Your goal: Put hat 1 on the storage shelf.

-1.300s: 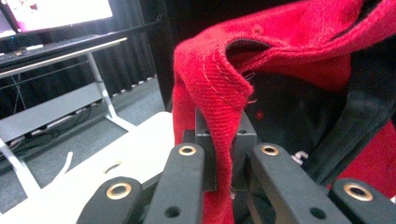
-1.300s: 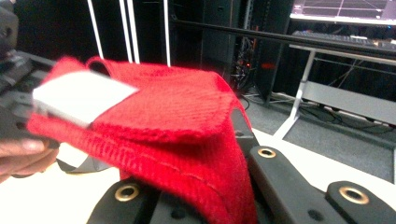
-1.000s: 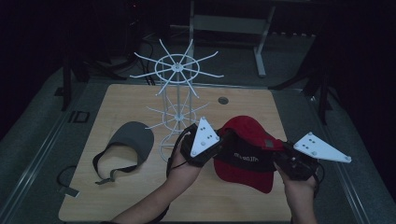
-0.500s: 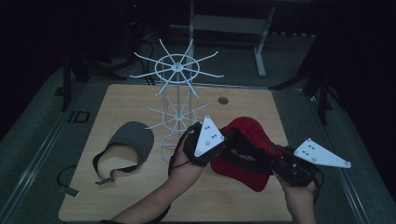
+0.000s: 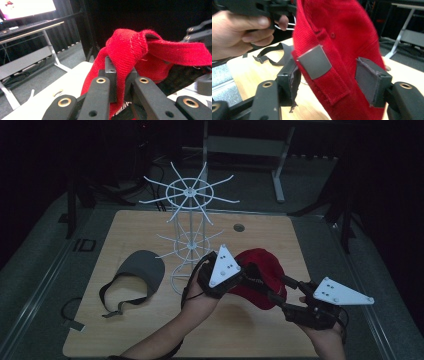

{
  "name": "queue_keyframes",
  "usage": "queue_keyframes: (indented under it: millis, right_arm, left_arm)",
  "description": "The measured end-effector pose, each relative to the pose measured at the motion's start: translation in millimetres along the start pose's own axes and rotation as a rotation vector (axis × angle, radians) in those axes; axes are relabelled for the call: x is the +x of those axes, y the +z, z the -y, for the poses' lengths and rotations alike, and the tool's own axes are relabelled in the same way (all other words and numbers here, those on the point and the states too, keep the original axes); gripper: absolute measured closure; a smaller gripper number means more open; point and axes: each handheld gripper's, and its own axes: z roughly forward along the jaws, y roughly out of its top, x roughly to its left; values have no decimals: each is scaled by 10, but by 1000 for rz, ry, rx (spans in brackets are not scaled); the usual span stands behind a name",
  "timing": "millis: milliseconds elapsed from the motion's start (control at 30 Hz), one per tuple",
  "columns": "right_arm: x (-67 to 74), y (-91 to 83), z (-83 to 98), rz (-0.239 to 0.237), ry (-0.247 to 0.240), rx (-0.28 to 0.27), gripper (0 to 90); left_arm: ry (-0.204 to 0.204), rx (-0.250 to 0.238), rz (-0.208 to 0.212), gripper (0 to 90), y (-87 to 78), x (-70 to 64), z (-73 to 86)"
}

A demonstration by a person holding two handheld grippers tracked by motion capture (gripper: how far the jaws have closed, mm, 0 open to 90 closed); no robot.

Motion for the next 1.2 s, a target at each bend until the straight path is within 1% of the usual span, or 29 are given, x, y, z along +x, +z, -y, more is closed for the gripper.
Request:
queue_keyframes:
  millis: [33, 67, 100, 133, 167, 200, 233, 267, 300, 333, 367, 467, 500, 533, 567, 600, 633, 700, 733, 800, 867, 900, 967, 1000, 1033, 1067, 1100, 1167, 1200]
  right_arm:
    - [-3, -27, -4, -21, -4, -7, 356]
    - [-4, -47, -7, -28, -8, -15, 356]
    - [-6, -77, -11, -37, -17, -29, 371]
    - [-16, -114, -18, -64, -21, -37, 378]
    - [-21, -133, -22, -62, -21, -43, 389]
    - [-28, -166, -28, -58, -35, -52, 407]
    - [-39, -188, -34, -70, -39, -56, 409]
    - [-52, -206, -40, -64, -35, -59, 420]
    - [-62, -215, -44, -55, -37, -62, 425]
    - [-77, -219, -50, -45, -47, -51, 426]
    - [-86, -215, -53, -37, -55, -43, 428]
    - [-99, -197, -59, -38, -66, -34, 431]
    - [-105, -159, -68, -43, -76, -20, 436]
    - [-105, -143, -71, -48, -79, -14, 435]
    - [-107, -114, -80, -47, -85, 0, 435]
    - [-107, -114, -80, -47, -85, 0, 435]
    - [-102, -66, -94, -52, -99, 12, 453]
    - [-105, -25, -110, -55, -104, 9, 473]
    - [-108, -5, -120, -61, -109, 10, 481]
    - [-104, 24, -140, -62, -122, 4, 521]
    - [-90, 55, -161, -76, -144, 1, 545]
    - [-83, 73, -172, -86, -160, 3, 565]
    - [-75, 107, -179, -100, -174, 4, 570]
    - [-73, 123, -181, -109, -175, 3, 590]
    - [-66, 135, -182, -115, -185, 1, 614]
    - [-62, 137, -183, -114, -194, -3, 646]
    - [-62, 135, -185, -113, -195, -3, 706]
    - [-59, 121, -190, -120, -207, -7, 837]
    - [-54, 108, -193, -123, -205, -10, 866]
  left_arm:
    - [-1, 1, 5, 878, -4, 8, 7]
    - [-5, -3, 22, 878, -12, 18, 18]
    - [0, -4, 14, 878, -25, 23, 32]
    - [-4, -10, 27, 878, -32, 33, 42]
    - [-1, -22, 43, 878, -49, 47, 61]
    - [3, -25, 43, 878, -61, 54, 75]
    - [2, -42, 82, 877, -76, 76, 92]
    - [4, -60, 106, 877, -90, 82, 105]
    - [4, -60, 106, 877, -90, 82, 105]
    - [20, -58, 91, 877, -111, 76, 113]
    - [19, -70, 126, 876, -136, 90, 120]
    - [31, -68, 135, 876, -164, 102, 120]
    - [22, -78, 164, 876, -180, 122, 123]
    - [17, -77, 192, 876, -199, 146, 122]
    - [17, -80, 199, 876, -211, 152, 123]
    - [17, -80, 199, 876, -211, 152, 123]
    - [13, -77, 207, 876, -225, 158, 123]
    - [18, -77, 240, 876, -254, 162, 124]
    - [18, -77, 240, 876, -254, 162, 124]
    - [26, -76, 264, 876, -261, 153, 126]
    - [29, -74, 268, 875, -261, 150, 127]
    - [24, -75, 281, 875, -259, 150, 128]
    - [25, -79, 281, 875, -257, 148, 130]
    - [25, -79, 281, 875, -257, 148, 130]
    - [22, -80, 294, 875, -254, 151, 128]
    - [27, -79, 287, 875, -254, 149, 126]
    - [25, -79, 292, 875, -249, 154, 123]
    - [27, -74, 286, 875, -248, 163, 123]
    - [27, -74, 286, 875, -248, 163, 123]
